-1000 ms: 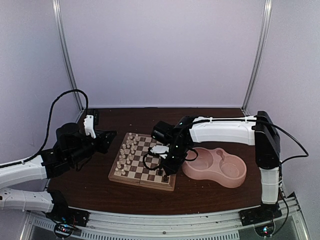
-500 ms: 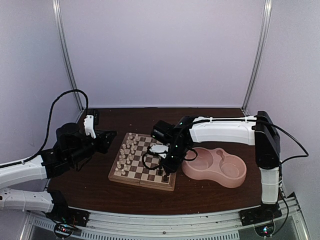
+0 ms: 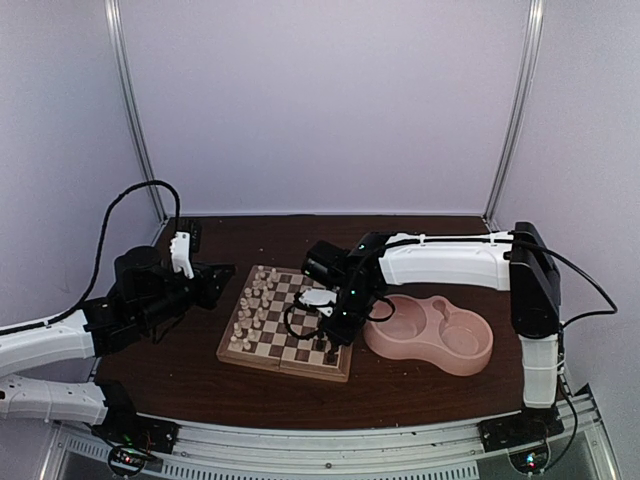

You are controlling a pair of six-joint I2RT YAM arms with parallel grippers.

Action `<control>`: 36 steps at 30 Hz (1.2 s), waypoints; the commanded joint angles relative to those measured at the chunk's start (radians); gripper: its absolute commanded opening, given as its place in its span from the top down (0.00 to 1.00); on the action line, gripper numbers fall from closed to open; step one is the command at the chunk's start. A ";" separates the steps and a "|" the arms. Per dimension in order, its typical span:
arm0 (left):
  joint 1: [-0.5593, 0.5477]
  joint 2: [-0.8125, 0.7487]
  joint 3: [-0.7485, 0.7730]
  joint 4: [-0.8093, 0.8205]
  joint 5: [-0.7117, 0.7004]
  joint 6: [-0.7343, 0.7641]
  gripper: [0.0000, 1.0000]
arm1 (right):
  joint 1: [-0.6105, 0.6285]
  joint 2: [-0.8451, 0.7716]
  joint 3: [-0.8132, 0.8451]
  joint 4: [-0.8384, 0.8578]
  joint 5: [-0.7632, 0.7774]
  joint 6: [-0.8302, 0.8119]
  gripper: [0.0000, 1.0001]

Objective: Set up the chess pieces on the board
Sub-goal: Adjust the knight at g8.

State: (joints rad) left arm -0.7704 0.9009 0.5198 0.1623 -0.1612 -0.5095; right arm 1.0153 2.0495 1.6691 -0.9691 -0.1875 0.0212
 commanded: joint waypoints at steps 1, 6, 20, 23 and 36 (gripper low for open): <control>0.000 0.008 0.014 0.030 0.013 0.006 0.99 | 0.008 -0.032 0.019 0.014 0.007 -0.008 0.90; 0.000 0.009 0.016 0.028 0.016 0.006 1.00 | 0.008 -0.034 0.018 0.023 0.013 -0.008 0.90; 0.000 -0.003 0.017 0.019 0.013 0.007 0.99 | 0.008 -0.056 0.006 0.045 0.019 -0.009 0.70; 0.000 -0.007 0.017 0.017 0.009 0.008 0.99 | 0.009 -0.080 -0.009 0.064 0.014 -0.004 0.68; 0.000 0.026 0.039 0.005 0.050 0.002 0.99 | 0.008 -0.256 -0.112 0.166 0.026 0.008 0.71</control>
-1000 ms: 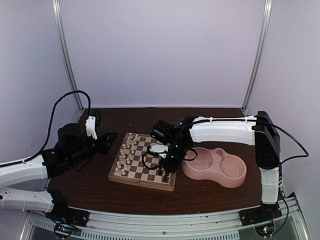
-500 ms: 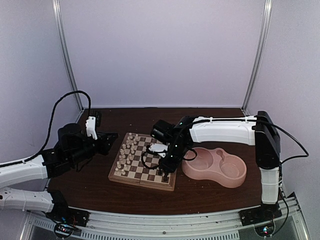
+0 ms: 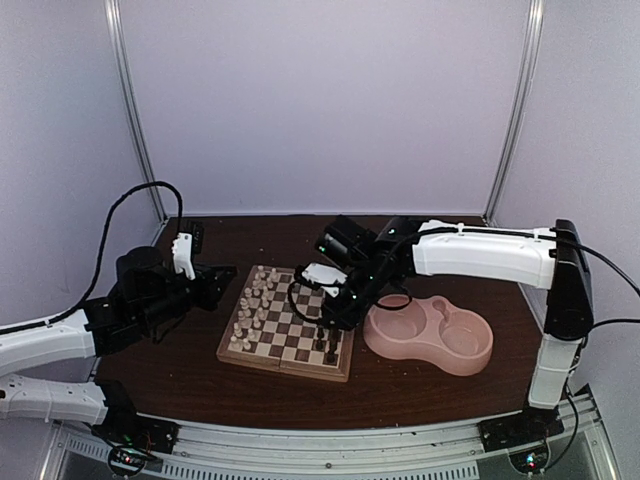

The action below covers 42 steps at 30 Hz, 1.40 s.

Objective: Set up the chess pieces on the board
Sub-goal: Adjust the knight at g8, then place the pawn at h7.

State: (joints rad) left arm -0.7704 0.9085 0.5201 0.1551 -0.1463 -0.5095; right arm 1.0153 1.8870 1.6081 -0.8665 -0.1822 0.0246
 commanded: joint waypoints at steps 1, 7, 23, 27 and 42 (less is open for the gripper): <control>0.000 0.029 0.044 0.007 0.045 0.005 1.00 | 0.007 -0.120 -0.072 0.087 0.030 0.009 0.71; 0.000 0.054 0.070 -0.083 0.130 0.019 1.00 | -0.016 -0.324 -0.261 0.248 0.116 0.057 0.69; -0.123 0.415 0.520 -0.705 0.276 0.116 1.00 | -0.089 -0.526 -0.753 0.822 0.329 0.262 0.67; -0.229 0.456 0.521 -0.597 0.164 0.136 1.00 | -0.088 -0.591 -0.823 0.891 0.344 0.252 0.69; -0.351 0.546 0.375 -0.240 0.131 0.349 1.00 | -0.089 -0.660 -0.881 0.937 0.601 0.114 0.66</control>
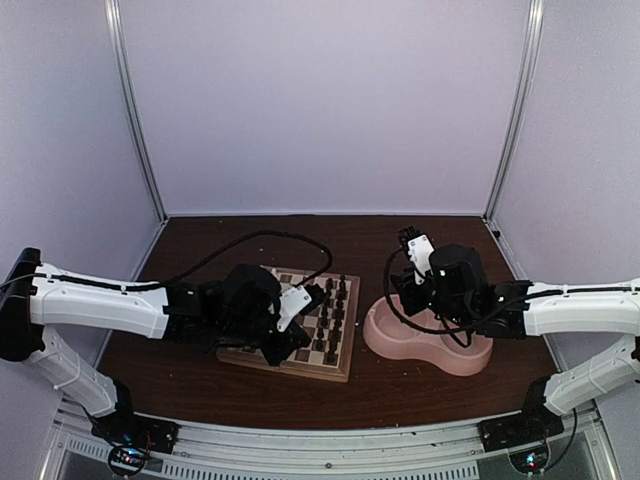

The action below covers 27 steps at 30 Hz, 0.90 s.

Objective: Set up the chess pieces on the board
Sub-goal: Place the pawn at h7.

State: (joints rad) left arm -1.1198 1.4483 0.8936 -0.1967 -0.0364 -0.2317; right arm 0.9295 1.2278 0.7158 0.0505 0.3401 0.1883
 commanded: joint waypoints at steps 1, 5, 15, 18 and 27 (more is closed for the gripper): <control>-0.001 0.014 -0.001 0.120 0.026 0.070 1.00 | -0.003 0.010 0.017 0.019 0.079 -0.047 0.66; -0.002 0.063 -0.003 0.141 0.036 0.050 1.00 | -0.003 0.046 0.033 0.014 0.085 -0.046 0.66; 0.000 0.174 0.082 0.050 0.001 -0.006 1.00 | -0.003 0.068 0.048 0.000 0.096 -0.035 0.65; -0.001 0.202 0.098 0.041 0.017 -0.010 0.96 | -0.003 0.071 0.055 -0.006 0.100 -0.042 0.65; 0.025 0.256 0.117 0.045 0.036 -0.039 0.96 | -0.003 0.059 0.050 -0.009 0.115 -0.046 0.65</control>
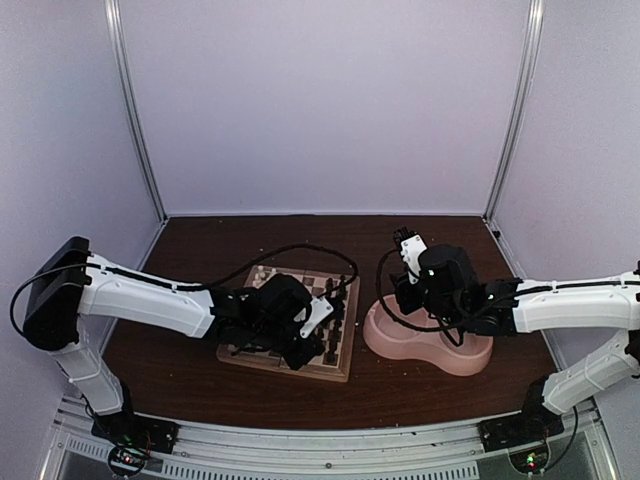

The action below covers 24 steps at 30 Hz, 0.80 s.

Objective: Set up the chess pieces on the board
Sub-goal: Place the pawn at h7.

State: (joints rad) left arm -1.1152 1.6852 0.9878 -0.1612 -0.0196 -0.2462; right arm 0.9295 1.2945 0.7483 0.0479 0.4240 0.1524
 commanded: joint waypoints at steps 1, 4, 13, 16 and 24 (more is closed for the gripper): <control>0.024 0.023 0.023 0.010 0.020 -0.025 0.96 | -0.003 -0.012 0.017 -0.010 0.041 -0.011 0.65; 0.028 0.029 0.027 0.004 0.020 -0.023 0.95 | -0.003 -0.034 0.008 -0.009 0.067 -0.011 0.65; 0.029 0.041 0.034 -0.007 0.053 -0.024 0.95 | -0.004 -0.064 -0.008 -0.003 0.073 -0.013 0.63; 0.028 0.045 0.039 -0.013 0.062 -0.026 0.94 | -0.003 -0.061 -0.007 -0.006 0.074 -0.011 0.63; 0.028 0.058 0.051 -0.037 0.064 -0.031 0.92 | -0.004 -0.067 -0.010 -0.012 0.082 -0.007 0.63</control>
State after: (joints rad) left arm -1.0920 1.7237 1.0084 -0.1944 0.0299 -0.2646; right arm 0.9295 1.2488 0.7483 0.0448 0.4763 0.1417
